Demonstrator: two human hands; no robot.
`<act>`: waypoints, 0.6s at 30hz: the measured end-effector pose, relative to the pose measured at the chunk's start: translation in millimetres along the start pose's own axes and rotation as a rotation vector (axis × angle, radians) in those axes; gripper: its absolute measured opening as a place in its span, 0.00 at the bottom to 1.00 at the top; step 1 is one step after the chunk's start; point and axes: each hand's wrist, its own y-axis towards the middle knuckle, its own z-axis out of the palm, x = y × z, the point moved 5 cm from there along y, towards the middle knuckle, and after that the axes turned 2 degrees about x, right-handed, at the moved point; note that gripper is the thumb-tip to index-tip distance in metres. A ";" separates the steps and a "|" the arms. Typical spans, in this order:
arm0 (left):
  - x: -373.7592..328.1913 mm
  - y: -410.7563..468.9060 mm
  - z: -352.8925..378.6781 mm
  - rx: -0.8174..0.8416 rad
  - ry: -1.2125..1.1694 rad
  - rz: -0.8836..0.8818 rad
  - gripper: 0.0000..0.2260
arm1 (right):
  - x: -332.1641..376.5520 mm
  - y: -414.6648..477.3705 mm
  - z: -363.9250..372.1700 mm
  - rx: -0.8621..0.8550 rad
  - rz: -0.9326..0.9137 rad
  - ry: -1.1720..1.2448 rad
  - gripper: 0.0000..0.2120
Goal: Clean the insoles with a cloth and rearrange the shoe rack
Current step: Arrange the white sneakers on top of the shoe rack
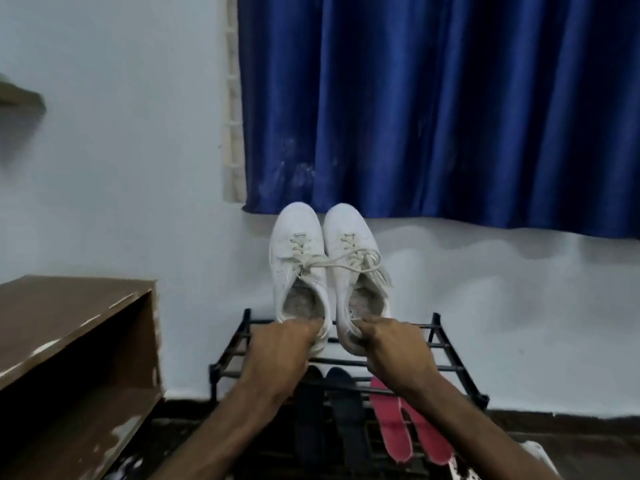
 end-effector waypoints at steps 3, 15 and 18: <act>-28.8 45.2 37.0 0.036 -0.067 0.087 0.12 | -50.4 -1.7 10.5 -0.008 0.111 0.022 0.14; -103.4 103.9 174.2 0.272 -0.307 0.147 0.11 | -178.5 -33.5 104.2 0.419 0.387 0.151 0.14; -105.8 113.2 187.6 0.271 -0.342 0.137 0.11 | -184.5 -36.8 117.4 0.515 0.381 0.175 0.18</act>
